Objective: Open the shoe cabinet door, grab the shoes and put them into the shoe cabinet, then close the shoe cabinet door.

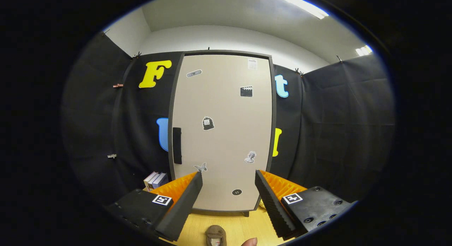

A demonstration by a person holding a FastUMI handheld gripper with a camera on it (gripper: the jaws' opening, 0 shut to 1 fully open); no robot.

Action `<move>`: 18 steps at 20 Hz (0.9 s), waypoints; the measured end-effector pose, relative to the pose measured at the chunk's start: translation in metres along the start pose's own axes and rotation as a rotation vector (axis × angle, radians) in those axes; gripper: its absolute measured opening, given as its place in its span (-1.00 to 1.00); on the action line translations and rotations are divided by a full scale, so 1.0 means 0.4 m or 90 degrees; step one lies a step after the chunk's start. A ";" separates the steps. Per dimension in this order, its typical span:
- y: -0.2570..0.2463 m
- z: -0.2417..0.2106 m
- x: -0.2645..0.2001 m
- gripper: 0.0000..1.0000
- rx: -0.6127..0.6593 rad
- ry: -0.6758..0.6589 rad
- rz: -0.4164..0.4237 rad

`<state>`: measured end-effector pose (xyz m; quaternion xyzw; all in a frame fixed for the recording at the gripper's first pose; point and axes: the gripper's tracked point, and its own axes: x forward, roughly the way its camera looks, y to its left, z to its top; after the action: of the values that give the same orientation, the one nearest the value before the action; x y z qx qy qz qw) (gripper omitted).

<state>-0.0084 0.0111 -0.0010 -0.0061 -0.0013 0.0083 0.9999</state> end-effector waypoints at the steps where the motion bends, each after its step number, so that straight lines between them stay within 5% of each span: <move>1: -0.001 0.002 -0.001 0.95 0.000 -0.001 0.001; 10: 0.000 0.010 -0.001 0.95 0.009 -0.001 0.003; 18: 0.131 0.077 0.038 0.95 0.031 -0.029 0.042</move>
<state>0.0059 0.0641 0.0292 0.0182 -0.0240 0.0417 0.9987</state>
